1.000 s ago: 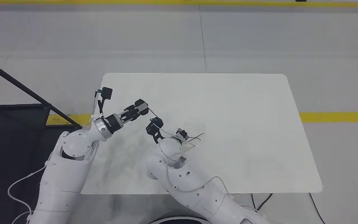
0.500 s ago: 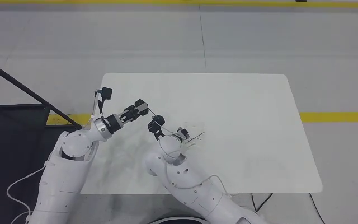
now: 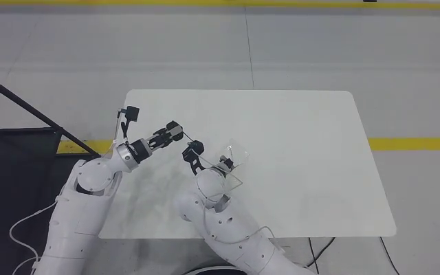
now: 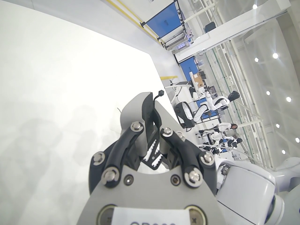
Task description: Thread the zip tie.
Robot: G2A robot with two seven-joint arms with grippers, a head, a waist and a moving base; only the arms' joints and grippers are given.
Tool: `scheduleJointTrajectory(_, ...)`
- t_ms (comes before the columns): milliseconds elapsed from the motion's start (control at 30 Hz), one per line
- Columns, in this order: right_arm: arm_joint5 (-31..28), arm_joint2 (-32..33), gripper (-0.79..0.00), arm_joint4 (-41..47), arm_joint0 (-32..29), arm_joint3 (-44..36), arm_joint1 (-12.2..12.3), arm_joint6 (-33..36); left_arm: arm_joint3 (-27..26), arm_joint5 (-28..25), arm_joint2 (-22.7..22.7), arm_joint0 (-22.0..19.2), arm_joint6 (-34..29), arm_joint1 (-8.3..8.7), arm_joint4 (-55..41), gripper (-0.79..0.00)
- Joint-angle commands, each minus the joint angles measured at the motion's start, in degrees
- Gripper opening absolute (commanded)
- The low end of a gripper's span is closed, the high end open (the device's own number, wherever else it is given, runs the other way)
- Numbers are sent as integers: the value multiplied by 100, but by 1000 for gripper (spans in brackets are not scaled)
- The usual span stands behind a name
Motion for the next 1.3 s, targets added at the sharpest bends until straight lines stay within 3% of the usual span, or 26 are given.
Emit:
scheduleJointTrajectory(0, -17, 62, -785, -116, -103, -145, 12, -106, 18, 8, 7, -22, -9, 4, -9, -785)
scheduleJointTrajectory(167, -88, 344, -785, -531, -661, -843, 140, -665, 32, -10, 46, -138, -245, 29, 74, -785)
scheduleJointTrajectory(333, -296, 759, -785, -874, -1509, -2040, 342, -1651, 80, -75, 138, -250, -578, 56, 175, -785)
scheduleJointTrajectory(500, -172, 921, -785, -1104, -2100, -2902, 495, -2522, -53, -171, 520, -326, -773, 39, 508, -785)
scheduleJointTrajectory(900, -253, 1499, -785, -379, -3346, -4147, 935, -4898, -393, -407, 1037, -591, -1432, 75, 1272, -785)
scheduleJointTrajectory(1033, -983, 1919, -785, 106, -3843, -4496, 1081, -5995, -432, -350, 1055, -638, -1459, 87, 1420, -785)
scheduleJointTrajectory(1267, -1069, 1965, -785, 123, -3882, -4508, 1095, -6065, -432, -350, 1055, -638, -1459, 87, 1420, -785)
